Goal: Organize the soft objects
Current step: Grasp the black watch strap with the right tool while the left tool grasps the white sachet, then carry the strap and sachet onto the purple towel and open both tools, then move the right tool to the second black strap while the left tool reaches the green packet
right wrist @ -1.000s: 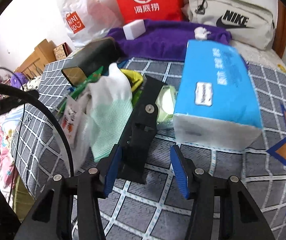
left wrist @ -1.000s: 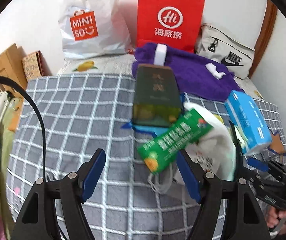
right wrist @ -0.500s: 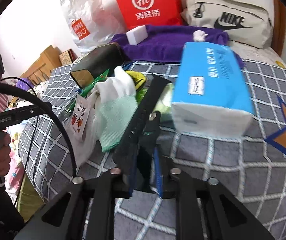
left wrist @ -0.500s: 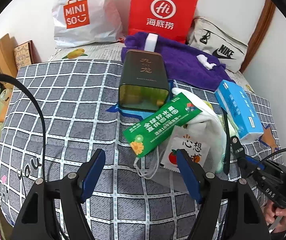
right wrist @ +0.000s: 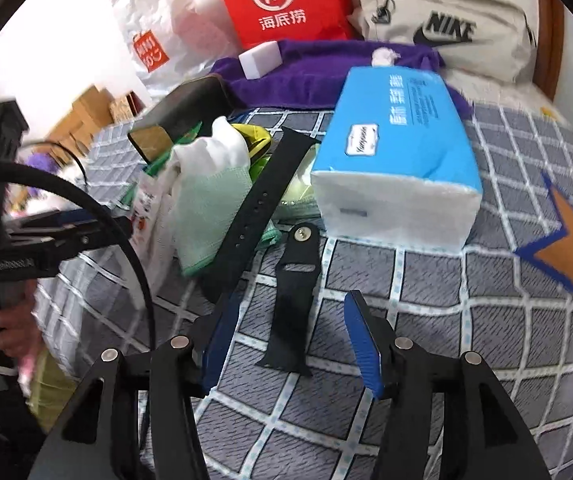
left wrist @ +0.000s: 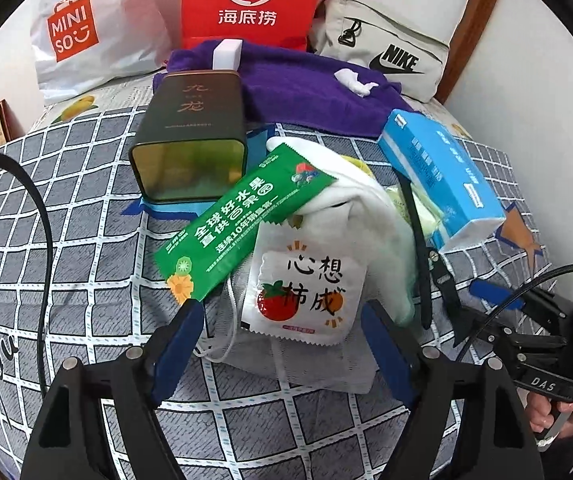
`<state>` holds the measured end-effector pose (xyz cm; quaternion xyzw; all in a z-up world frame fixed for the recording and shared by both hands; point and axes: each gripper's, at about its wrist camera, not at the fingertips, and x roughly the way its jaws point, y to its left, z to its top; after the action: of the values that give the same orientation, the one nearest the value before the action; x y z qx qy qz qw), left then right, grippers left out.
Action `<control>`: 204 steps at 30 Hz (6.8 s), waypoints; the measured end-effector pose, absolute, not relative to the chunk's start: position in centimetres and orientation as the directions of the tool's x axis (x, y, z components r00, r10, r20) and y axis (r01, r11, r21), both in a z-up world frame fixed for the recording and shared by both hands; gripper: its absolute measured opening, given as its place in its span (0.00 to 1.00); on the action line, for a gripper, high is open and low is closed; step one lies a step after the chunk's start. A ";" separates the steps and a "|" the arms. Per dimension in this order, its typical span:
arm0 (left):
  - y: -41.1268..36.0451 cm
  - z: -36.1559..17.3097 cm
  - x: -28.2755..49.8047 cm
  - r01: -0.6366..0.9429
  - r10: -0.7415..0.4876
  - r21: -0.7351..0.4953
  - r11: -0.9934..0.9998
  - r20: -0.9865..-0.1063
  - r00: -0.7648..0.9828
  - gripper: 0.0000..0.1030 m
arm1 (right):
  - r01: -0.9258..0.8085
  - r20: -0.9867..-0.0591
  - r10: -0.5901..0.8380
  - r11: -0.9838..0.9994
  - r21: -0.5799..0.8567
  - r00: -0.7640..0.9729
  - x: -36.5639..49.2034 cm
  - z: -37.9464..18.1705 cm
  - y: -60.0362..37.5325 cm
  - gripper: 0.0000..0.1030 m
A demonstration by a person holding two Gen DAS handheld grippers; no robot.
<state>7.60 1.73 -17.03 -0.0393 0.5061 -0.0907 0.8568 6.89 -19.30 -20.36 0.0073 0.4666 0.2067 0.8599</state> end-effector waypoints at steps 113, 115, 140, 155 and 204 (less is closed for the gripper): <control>6.2 -15.7 35.2 0.054 -0.205 -0.201 0.978 -0.890 0.407 0.50 | -0.294 -0.816 0.267 0.948 0.125 0.513 34.9 -15.6 -21.2 0.20; 6.1 -16.0 35.4 0.058 -0.202 -0.196 0.979 -0.894 0.400 0.50 | -0.298 -0.824 0.259 0.947 0.116 0.504 35.2 -16.0 -21.0 0.20; 3.6 -17.0 36.8 0.089 -0.168 -0.145 0.985 -0.918 0.360 0.76 | -0.321 -0.825 0.199 0.947 0.023 0.529 35.1 -16.0 -20.3 0.51; 5.0 -12.9 31.9 0.098 -0.179 -0.152 0.983 -0.891 0.417 0.76 | -0.362 -0.722 0.238 0.932 -0.018 0.650 27.5 -8.9 -18.1 0.58; 6.7 -14.4 7.3 0.065 -0.185 -0.177 0.982 -0.830 0.526 0.76 | -0.330 -0.800 0.336 0.926 0.183 0.498 9.8 -19.2 -14.9 0.20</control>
<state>7.26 6.70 -14.45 -0.0622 0.4815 -0.0716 0.8713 9.84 -14.88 -19.21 0.0033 0.4627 0.1921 0.8654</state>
